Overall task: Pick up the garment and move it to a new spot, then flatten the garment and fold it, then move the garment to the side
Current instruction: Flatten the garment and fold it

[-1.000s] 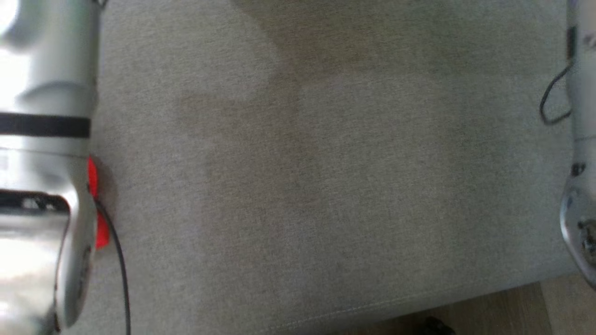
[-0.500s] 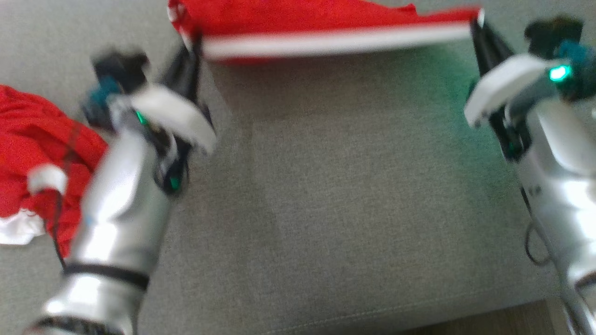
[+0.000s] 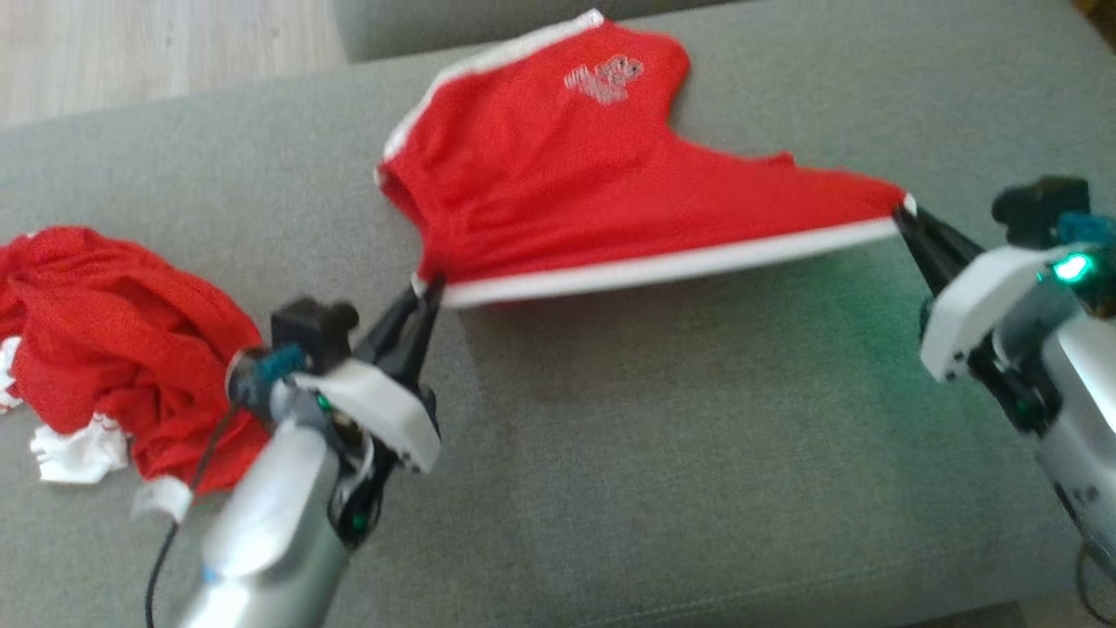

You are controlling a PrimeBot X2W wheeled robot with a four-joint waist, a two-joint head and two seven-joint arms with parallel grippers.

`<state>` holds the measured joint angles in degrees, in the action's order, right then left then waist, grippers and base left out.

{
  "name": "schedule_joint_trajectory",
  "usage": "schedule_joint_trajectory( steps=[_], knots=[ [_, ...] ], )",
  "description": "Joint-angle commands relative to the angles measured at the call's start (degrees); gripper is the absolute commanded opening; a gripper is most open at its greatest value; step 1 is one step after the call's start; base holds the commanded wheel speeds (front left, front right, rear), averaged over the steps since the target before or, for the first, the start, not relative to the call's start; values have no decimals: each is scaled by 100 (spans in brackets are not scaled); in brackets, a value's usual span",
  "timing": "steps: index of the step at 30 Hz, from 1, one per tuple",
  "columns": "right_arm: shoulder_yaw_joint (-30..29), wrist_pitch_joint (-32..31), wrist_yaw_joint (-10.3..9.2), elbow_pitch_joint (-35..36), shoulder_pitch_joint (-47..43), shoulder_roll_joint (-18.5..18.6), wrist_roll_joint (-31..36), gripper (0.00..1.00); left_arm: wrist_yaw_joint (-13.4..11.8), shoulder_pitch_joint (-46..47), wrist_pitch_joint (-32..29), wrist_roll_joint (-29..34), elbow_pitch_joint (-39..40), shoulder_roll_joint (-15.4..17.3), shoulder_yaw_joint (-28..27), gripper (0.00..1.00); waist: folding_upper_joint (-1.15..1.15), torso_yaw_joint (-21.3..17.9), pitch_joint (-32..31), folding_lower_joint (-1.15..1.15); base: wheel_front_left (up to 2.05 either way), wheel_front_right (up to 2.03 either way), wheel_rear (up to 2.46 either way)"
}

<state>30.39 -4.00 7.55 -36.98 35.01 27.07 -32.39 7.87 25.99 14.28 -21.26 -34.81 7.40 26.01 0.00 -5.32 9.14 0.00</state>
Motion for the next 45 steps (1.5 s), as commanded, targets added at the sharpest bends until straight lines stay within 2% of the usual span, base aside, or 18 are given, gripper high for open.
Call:
schedule_joint_trajectory(
  steps=[1, 6, 13, 18, 25, 34, 45],
  knots=[
    [-18, -88, -6, 231, -170, 401, -60, 0, -39, -52, 72, -4, 214, 289, -226, 0, 0, -48, -151, 0, 0, 0, 0],
    [-19, -467, -6, 934, -834, 902, -274, 0, -60, -564, 72, -59, 575, 360, -202, 0, 0, -56, -353, 0, 0, 0, 0],
    [-610, -1004, -6, 1945, -1730, 1298, -404, 0, -154, -1197, -144, -91, 1293, 369, -1, 0, 0, -48, -535, 0, 0, 0, 0],
    [-1135, -1260, -6, 2518, -1908, 1254, -124, 0, -280, -1211, -281, -100, 1697, 385, -5, 0, 0, 11, -415, 0, 0, 0, 0],
    [-1581, -1545, -6, 2978, -1533, 994, 369, 0, -374, -785, -353, -113, 1963, 336, -81, 0, 0, 215, -42, 0, 0, 0, 0],
    [-1466, -1721, -6, 2874, -549, 910, 753, 0, -381, -112, -393, -100, 1855, 165, -65, 0, 0, 582, 481, 0, 0, 0, 0],
    [-660, -1653, -6, 1813, 1332, 914, 974, 0, -356, 977, -355, -68, 1212, -122, 6, 0, 0, 1082, 1236, 0, 0, 0, 0]
  ],
)
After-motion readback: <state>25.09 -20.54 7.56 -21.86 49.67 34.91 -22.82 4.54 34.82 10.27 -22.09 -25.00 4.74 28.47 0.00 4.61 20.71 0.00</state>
